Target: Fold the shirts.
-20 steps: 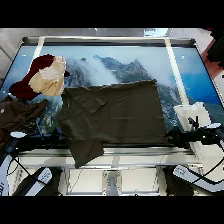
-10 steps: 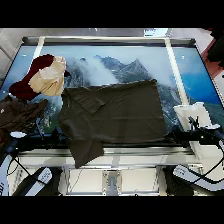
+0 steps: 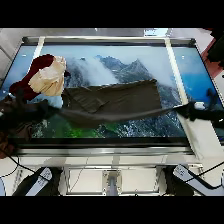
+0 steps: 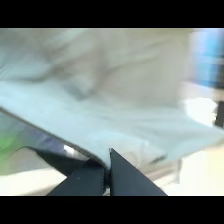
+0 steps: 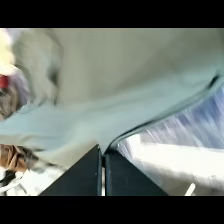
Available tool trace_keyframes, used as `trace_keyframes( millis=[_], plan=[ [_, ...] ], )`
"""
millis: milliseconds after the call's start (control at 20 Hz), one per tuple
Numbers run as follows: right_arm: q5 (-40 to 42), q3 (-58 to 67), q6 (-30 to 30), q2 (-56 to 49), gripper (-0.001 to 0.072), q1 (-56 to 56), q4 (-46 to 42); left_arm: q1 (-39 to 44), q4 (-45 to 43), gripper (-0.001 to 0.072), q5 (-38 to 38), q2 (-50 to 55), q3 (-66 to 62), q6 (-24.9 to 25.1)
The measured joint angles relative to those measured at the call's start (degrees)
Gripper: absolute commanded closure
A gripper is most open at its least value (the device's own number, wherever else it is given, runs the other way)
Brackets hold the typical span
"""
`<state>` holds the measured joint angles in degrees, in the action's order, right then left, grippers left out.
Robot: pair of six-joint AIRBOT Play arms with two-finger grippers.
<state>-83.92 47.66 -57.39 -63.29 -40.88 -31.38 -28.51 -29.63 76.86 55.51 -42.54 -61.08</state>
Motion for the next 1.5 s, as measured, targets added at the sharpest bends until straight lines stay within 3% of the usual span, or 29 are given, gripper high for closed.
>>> trace_keyframes(
  millis=[300,550,800,1000,1100,1250,1400,1500],
  plan=[
    [-3.13,22.21,-1.18,13.49,0.0684,-7.61,8.41,-0.04,10.34,0.0696,8.33,-4.52,-30.62,0.37],
    [1.46,40.5,-2.23,19.21,0.0684,-14.56,11.98,-0.04,11.52,0.0696,-0.94,-7.56,-53.11,-1.97],
    [9.92,49.33,-3.1,19.52,0.0685,-17.09,10.88,-0.04,-4.72,0.0697,-9.86,-7.89,-64.19,-9.68],
    [9.62,50.82,-4.83,13.9,0.0685,-12.96,10.21,1.29,-13.94,0.0698,-2.36,-1.95,-66.03,-16.2],
    [8.92,49.51,-5.27,9.44,0.0685,-5.81,6.23,5.03,-16.57,0.0697,1.97,2.75,-65.11,-17.84],
    [10.4,44.68,-7.41,1.62,0.0685,8.66,-7.63,14.45,-25.88,0.0697,4.31,10.45,-59.93,-18.75],
    [14.1,39.89,-12.92,-7.15,0.0685,19.87,-24.5,23.12,-38.69,0.0697,1.55,19.58,-53.48,-21.11],
    [17.84,38.32,-15.69,-12.72,0.0685,23.54,-31.08,26.4,-45.07,0.0696,-2.67,25.75,-51.28,-23.89]
  ],
)
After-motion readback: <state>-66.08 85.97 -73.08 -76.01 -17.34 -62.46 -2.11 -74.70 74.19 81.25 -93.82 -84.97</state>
